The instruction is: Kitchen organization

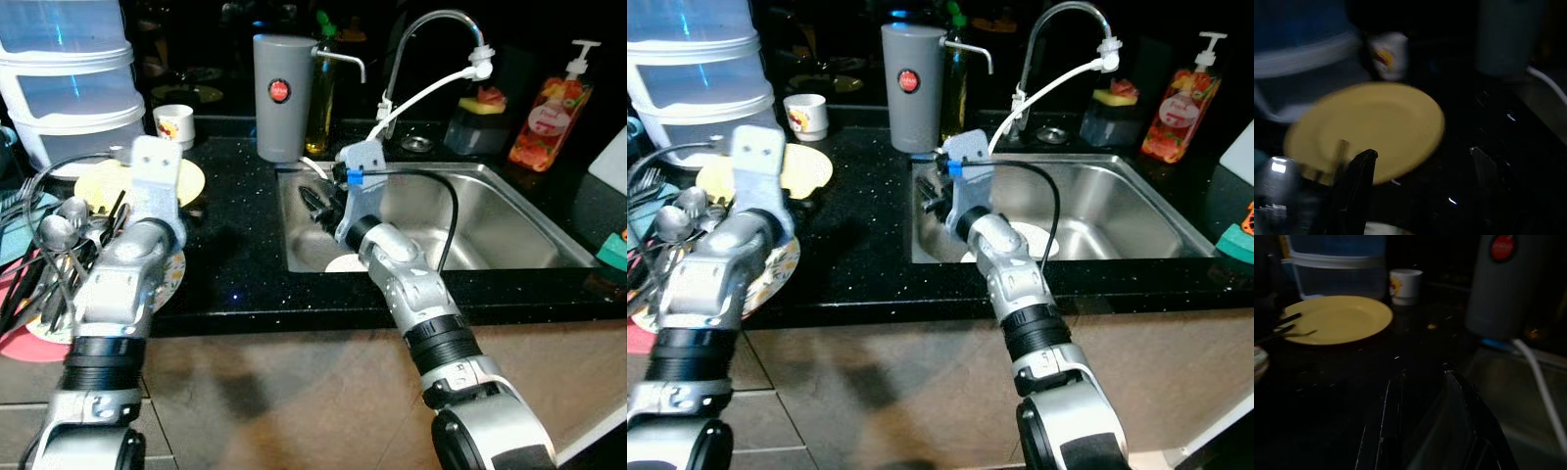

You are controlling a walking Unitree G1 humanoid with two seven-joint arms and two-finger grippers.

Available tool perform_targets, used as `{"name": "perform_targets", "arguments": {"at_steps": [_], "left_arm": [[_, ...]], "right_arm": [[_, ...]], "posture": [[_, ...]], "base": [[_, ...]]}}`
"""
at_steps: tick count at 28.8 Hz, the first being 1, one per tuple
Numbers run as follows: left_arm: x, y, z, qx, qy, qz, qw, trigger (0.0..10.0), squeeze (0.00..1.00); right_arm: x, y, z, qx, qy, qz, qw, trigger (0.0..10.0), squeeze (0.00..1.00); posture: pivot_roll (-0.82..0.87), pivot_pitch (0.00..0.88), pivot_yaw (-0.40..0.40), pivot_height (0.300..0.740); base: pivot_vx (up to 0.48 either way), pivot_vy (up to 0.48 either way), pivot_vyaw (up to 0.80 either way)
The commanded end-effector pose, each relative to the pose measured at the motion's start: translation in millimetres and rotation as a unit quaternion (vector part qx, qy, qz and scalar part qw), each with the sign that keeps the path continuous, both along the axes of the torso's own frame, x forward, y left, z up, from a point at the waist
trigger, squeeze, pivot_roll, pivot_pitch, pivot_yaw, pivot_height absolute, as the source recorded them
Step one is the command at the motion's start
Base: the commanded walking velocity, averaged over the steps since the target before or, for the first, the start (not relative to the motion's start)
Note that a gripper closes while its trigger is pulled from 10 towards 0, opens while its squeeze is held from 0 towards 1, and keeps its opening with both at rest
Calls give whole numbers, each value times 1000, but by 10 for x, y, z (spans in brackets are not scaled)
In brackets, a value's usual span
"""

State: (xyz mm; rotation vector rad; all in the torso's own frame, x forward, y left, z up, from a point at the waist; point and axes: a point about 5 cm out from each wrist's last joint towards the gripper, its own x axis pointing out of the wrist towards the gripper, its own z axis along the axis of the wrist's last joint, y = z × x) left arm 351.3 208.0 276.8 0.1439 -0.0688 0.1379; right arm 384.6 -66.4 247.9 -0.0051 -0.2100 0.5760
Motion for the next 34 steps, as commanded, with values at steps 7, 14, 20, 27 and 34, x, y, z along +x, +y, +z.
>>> {"name": "perform_targets", "arguments": {"at_steps": [7,14,20,27,34], "left_arm": [[-280,770,-96,-25,31,191,981,10000,0],[-384,866,-156,-57,31,219,973,10000,0],[-503,958,-206,-70,28,255,964,10000,0],[-521,960,-341,-127,52,241,961,10000,0],[-502,934,-500,-138,82,222,962,10000,0]], "right_arm": [[-85,62,-13,-1,17,44,999,10000,0],[-117,81,-32,-15,18,57,998,10000,0],[-134,84,-26,-22,19,62,998,10000,0],[-137,87,-12,-33,12,64,997,10000,0],[-142,98,5,-37,9,66,997,10000,0]], "posture": [[56,43,-56,740],[58,51,-60,740],[58,54,-60,740],[60,57,-61,740],[63,61,-60,740]], "base": [[0,0,0],[0,0,0],[0,0,0],[0,0,0],[0,0,0]]}}
